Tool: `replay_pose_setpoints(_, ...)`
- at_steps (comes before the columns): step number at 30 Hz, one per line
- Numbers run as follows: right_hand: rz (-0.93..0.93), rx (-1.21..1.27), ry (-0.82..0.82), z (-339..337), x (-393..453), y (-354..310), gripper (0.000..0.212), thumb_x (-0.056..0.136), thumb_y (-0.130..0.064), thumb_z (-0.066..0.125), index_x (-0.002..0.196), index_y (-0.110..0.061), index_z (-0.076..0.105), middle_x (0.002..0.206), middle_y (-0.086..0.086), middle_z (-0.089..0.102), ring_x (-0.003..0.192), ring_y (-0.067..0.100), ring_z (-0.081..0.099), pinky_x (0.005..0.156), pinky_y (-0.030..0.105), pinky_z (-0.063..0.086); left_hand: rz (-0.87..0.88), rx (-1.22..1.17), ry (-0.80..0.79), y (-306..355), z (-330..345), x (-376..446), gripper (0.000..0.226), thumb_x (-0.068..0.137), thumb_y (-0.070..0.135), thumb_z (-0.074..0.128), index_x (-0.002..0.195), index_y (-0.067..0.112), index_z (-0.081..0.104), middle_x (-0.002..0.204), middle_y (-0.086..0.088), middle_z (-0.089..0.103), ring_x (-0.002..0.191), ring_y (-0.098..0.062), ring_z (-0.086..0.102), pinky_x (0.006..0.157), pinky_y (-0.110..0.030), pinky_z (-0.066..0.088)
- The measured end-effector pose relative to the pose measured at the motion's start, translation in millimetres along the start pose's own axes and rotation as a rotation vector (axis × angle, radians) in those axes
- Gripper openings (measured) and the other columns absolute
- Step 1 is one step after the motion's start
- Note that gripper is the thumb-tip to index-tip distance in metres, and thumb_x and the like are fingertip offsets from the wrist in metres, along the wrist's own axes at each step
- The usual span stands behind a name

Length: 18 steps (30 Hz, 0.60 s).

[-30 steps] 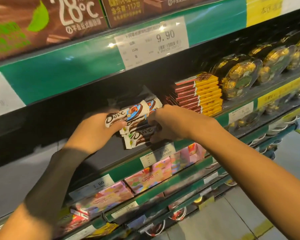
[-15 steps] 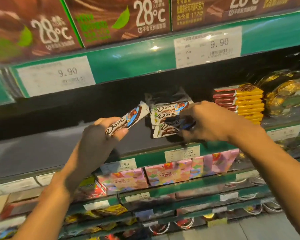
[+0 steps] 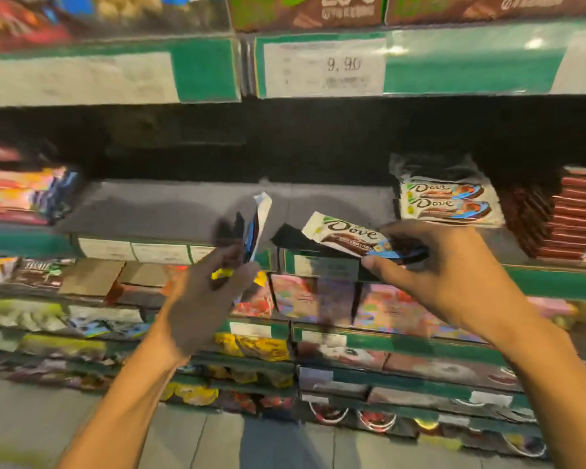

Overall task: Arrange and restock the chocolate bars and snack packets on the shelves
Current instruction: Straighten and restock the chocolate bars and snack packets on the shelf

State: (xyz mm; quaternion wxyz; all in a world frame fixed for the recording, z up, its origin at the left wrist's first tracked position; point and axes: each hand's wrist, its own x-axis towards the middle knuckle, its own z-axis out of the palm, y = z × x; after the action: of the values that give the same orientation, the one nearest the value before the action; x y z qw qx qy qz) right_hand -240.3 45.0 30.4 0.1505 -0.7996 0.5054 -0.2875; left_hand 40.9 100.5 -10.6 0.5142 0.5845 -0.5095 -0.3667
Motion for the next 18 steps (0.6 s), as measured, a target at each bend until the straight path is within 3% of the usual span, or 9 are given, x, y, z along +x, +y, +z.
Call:
replay_pose_setpoints(3,-0.013,0.020,-0.030,35.7,-9.3,-41.1,0.068,0.070,-0.073,0.055,0.117,-0.026,0.069,0.097,-0.005,0.074,0.090,0.016,0.069,0.082,0.037,0.057,0.009,0.020,0.039,-15.3,-50.5,-28.0,0.013,0.083,0.045,0.074,0.093,0.035,0.072,0.081,0.000,0.073,0.068,-0.009,0.065,0.052,-0.014,0.040)
replay_pose_setpoints(6,-0.017,0.112,-0.095,85.9,-16.4,-85.6,0.063,0.068,-0.076,0.052,0.107,-0.029,0.067,0.083,-0.010,0.070,0.073,0.013,0.066,0.067,0.034,0.053,-0.007,0.035,0.137,-36.8,-112.0,-58.9,0.010,0.083,0.035,0.076,0.092,0.035,0.072,0.082,0.016,0.074,0.075,0.002,0.067,0.067,-0.017,0.050)
replay_pose_setpoints(8,-0.019,0.172,-0.117,121.2,-20.3,-112.2,0.058,0.069,-0.075,0.054,0.104,-0.030,0.066,0.076,-0.012,0.066,0.067,0.007,0.061,0.062,0.031,0.049,-0.048,0.031,0.239,-55.3,-147.8,-78.5,0.019,0.072,0.044,0.076,0.091,0.039,0.075,0.088,0.011,0.076,0.087,-0.012,0.072,0.084,-0.036,0.056)
replay_pose_setpoints(10,-0.005,0.246,-0.156,161.9,-24.8,-143.9,0.052,0.068,-0.072,0.057,0.101,-0.031,0.064,0.074,-0.009,0.065,0.067,0.009,0.060,0.062,0.032,0.048,-0.076,0.010,0.330,-75.3,-188.0,-104.6,0.023,0.065,0.051,0.074,0.087,0.044,0.075,0.084,0.005,0.076,0.088,-0.029,0.072,0.087,-0.050,0.055)
replay_pose_setpoints(12,0.000,0.349,-0.210,203.4,-30.3,-177.3,0.050,0.070,-0.068,0.062,0.103,-0.031,0.065,0.079,-0.006,0.068,0.072,0.015,0.063,0.066,0.038,0.051,-0.102,-0.021,0.418,-93.4,-226.1,-132.9,0.017,0.075,0.035,0.080,0.088,0.026,0.075,0.081,-0.007,0.074,0.080,-0.030,0.068,0.080,-0.037,0.057)
replay_pose_setpoints(14,-0.019,0.395,-0.260,242.8,-34.4,-209.3,0.047,0.073,-0.063,0.065,0.105,-0.028,0.066,0.082,-0.005,0.071,0.073,0.017,0.066,0.067,0.036,0.052,-0.162,-0.010,0.478,-104.7,-260.3,-163.2,0.012,0.083,0.016,0.077,0.088,0.009,0.068,0.074,-0.015,0.067,0.067,-0.017,0.059,0.063,-0.016,0.048)
replay_pose_setpoints(16,-0.027,0.443,-0.333,276.6,-37.3,-240.1,0.044,0.075,-0.063,0.064,0.099,-0.026,0.068,0.078,-0.001,0.071,0.070,0.024,0.066,0.066,0.034,0.052,-0.234,-0.065,0.578,-115.7,-292.3,-189.6,0.023,0.073,0.040,0.080,0.086,0.024,0.068,0.069,-0.001,0.061,0.062,-0.010,0.053,0.055,-0.013,0.042)
replay_pose_setpoints(18,-0.032,0.492,-0.449,307.3,-37.8,-271.8,0.048,0.077,-0.071,0.062,0.098,-0.028,0.068,0.079,0.002,0.072,0.073,0.031,0.068,0.073,0.045,0.053,-0.290,-0.136,0.698,-129.2,-323.0,-211.7,0.044,0.065,0.057,0.075,0.097,0.028,0.071,0.077,0.005,0.071,0.064,-0.009,0.058,0.058,-0.019,0.043)
